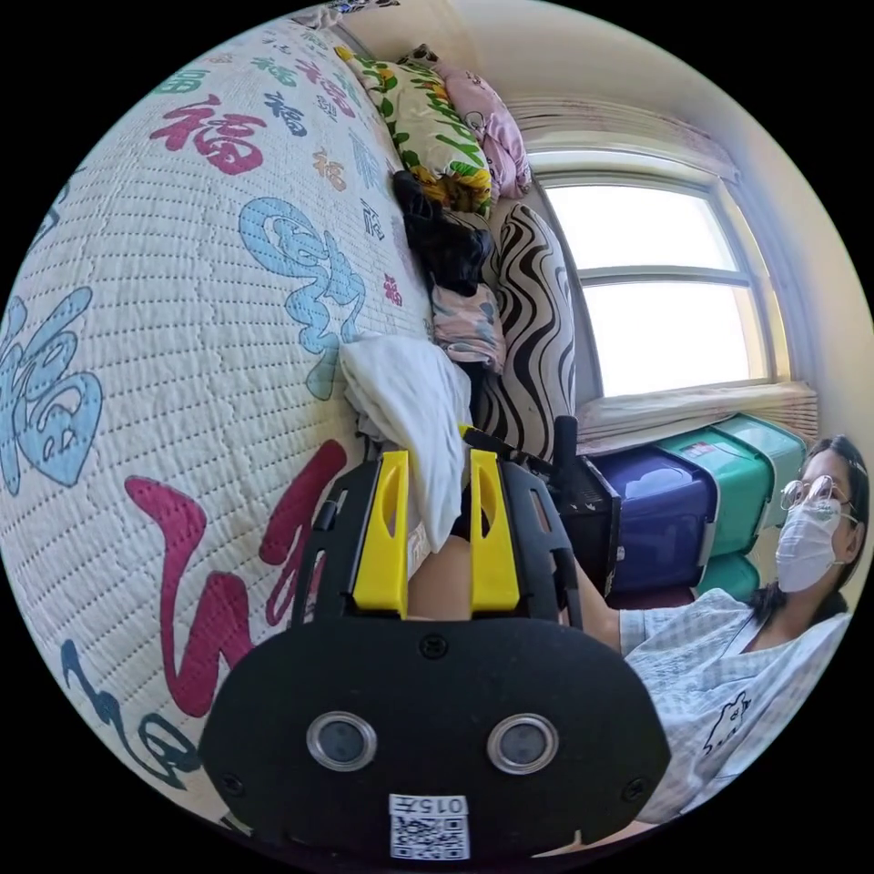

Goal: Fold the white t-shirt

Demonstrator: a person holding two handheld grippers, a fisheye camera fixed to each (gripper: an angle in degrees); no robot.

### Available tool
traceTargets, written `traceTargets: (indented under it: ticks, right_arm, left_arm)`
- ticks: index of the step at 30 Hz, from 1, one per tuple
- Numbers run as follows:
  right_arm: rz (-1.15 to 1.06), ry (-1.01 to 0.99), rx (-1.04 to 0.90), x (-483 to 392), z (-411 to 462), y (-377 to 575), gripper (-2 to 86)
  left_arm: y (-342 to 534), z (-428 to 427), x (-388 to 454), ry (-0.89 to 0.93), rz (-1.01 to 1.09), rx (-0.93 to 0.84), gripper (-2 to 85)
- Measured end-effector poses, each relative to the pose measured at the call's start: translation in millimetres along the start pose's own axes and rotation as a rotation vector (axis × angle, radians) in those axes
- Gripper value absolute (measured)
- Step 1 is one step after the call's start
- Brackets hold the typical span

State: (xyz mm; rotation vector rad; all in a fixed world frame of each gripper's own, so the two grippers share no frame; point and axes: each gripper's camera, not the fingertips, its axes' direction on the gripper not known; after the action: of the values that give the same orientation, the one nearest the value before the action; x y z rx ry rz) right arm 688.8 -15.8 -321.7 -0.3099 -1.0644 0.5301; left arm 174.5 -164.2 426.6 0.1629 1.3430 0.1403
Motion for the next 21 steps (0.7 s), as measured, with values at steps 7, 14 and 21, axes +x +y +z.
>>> traceTargets:
  ticks: [7, 14, 21]
  right_arm:
    - [0.004, -0.094, 0.208, -2.3, -73.0, -24.8, 0.2]
    - [0.015, 0.44, 0.488, -8.0, -173.3, -63.9, 0.7]
    - [0.063, 0.416, 0.483, -8.6, -157.7, -79.2, 5.1]
  left_arm:
    - [14.7, -31.6, -5.3, 0.035, -0.049, 0.063, 9.5]
    - [10.2, -33.9, 15.2, -0.015, -0.052, 0.052, 11.4]
    - [2.2, -57.9, 48.6, 0.084, -0.077, 0.03, 4.4]
